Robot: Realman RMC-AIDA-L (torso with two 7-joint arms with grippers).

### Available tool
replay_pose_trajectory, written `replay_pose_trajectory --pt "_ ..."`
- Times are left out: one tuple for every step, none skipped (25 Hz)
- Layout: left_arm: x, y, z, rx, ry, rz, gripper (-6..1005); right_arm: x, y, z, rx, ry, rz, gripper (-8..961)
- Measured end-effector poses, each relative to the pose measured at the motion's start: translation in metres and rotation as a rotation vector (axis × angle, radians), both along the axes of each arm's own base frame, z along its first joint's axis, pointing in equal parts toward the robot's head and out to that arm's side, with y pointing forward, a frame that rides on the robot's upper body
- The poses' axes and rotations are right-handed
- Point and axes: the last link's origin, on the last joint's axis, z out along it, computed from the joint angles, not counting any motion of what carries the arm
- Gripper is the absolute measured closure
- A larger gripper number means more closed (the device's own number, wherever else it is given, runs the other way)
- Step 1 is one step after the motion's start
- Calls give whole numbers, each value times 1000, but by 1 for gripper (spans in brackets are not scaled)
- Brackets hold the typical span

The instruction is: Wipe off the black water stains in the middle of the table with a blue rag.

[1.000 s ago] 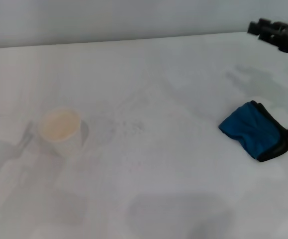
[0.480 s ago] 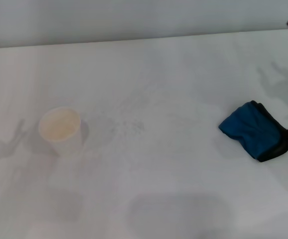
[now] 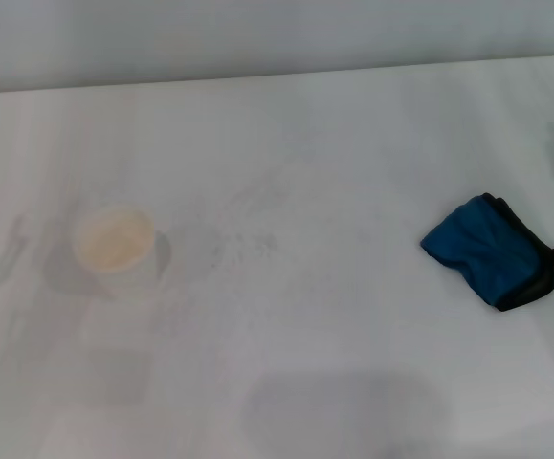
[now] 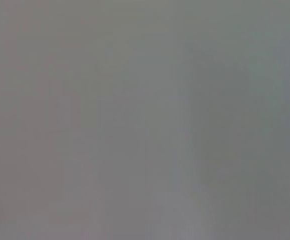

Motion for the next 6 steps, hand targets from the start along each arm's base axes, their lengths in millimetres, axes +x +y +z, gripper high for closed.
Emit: replay_pose_trajectory --pt "0 1 2 13 -6 5 123 1 0 0 -1 -2 -7 512" --pt "0 2 3 24 -14 10 123 2 1 0 -3 -5 -17 513" --pt "0 3 4 41 -30 17 123 3 1 -1 -3 -14 -23 514" --pt "0 4 5 53 -42 23 123 4 1 -1 -4 -21 -26 515" --pt "0 5 7 69 -58 32 123 4 0 -1 -3 -28 -29 515" --pt "0 6 7 82 -72 38 123 4 0 -1 -3 -33 -31 515"
